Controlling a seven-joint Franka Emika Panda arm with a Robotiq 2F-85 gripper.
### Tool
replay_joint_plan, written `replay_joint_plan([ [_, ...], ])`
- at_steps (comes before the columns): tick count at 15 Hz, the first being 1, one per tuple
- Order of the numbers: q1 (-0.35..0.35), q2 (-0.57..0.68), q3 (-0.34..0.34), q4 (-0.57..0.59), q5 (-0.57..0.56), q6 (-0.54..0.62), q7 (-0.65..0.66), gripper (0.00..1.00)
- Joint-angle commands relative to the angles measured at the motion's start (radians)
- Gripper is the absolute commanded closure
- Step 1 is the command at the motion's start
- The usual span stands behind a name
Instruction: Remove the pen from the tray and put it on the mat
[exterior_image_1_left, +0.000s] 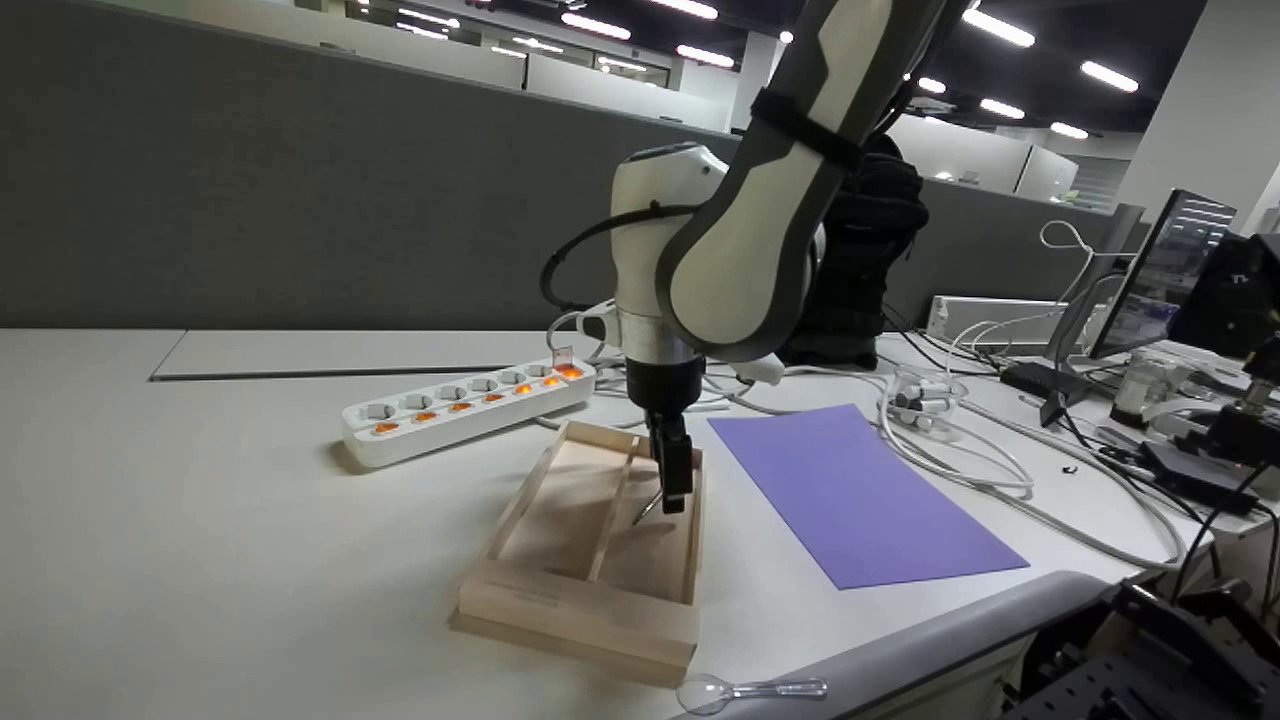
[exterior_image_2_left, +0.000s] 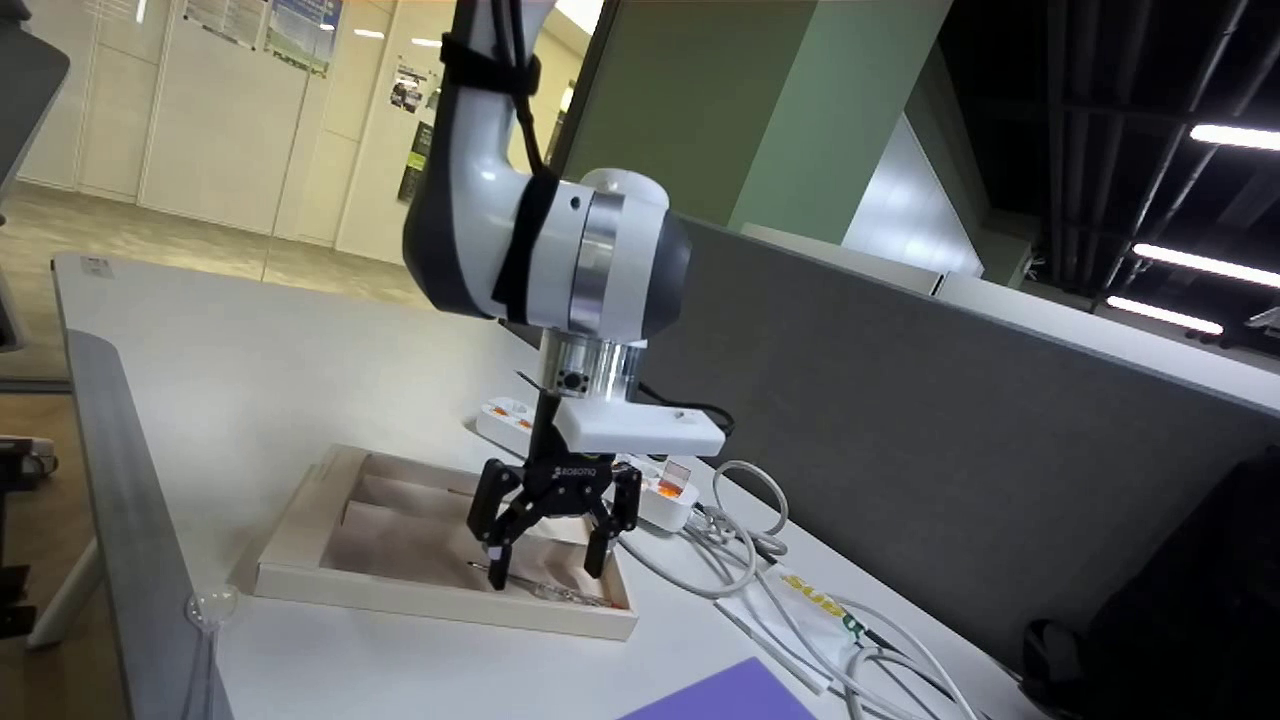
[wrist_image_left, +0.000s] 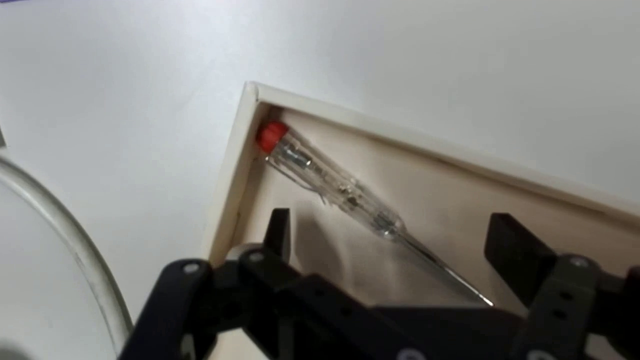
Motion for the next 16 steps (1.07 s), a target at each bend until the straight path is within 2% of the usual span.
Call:
replay_joint_plan([
  [1, -0.041, 0.046, 0.037, 0.031, 0.025, 0.016, -0.073, 0.00],
  [4, -0.055, 0.056, 0.054, 0.034, 0.054, 0.010, -0.129, 0.00],
  [5, -0.056, 0.053, 0.054, 0.034, 0.064, 0.011, -0.141, 0.25],
  [6, -0.057, 0.051, 0.053, 0.033, 0.072, 0.012, -0.151, 0.25],
  [7, -0.056, 0.048, 0.053, 0.034, 0.082, 0.012, -0.160, 0.31],
  [10, -0.053, 0.038, 0.052, 0.034, 0.110, 0.009, -0.190, 0.54],
  [16, -0.043, 0.012, 0.054, 0.029, 0.145, -0.009, -0.243, 0.94],
])
